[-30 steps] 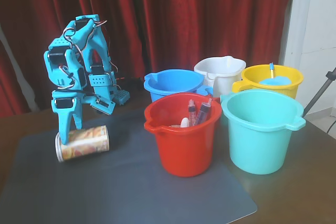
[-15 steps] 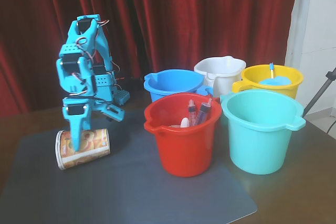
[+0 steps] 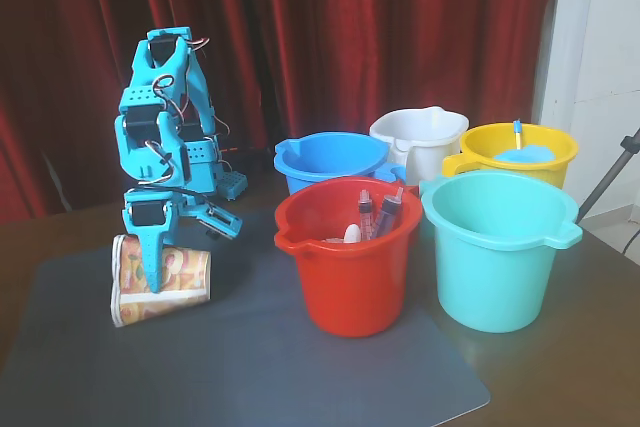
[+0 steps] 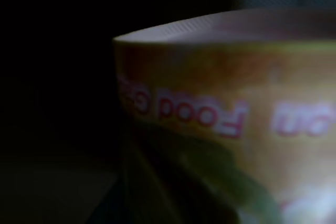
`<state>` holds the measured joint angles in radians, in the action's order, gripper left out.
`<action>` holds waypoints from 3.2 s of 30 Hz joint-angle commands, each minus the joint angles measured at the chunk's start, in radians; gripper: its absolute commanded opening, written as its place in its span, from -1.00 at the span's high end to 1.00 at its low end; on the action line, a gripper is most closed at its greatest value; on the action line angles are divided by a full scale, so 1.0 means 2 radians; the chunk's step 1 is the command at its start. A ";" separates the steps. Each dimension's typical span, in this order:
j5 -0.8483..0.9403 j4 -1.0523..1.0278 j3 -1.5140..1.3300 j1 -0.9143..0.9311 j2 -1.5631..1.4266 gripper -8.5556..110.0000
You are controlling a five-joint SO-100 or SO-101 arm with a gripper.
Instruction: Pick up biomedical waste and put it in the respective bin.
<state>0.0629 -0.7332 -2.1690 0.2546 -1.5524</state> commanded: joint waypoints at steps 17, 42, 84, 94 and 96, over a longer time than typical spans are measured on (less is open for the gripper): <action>-0.377 -0.098 0.328 -0.058 0.002 0.86; -0.609 -0.118 1.006 -0.394 0.367 0.86; -0.699 0.018 1.156 -0.458 0.468 0.40; -0.367 -0.617 1.310 -0.367 0.272 0.86; -0.201 -0.613 1.229 -0.329 0.191 0.86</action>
<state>-0.5093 -1.5846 0.0399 -0.4633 -0.9802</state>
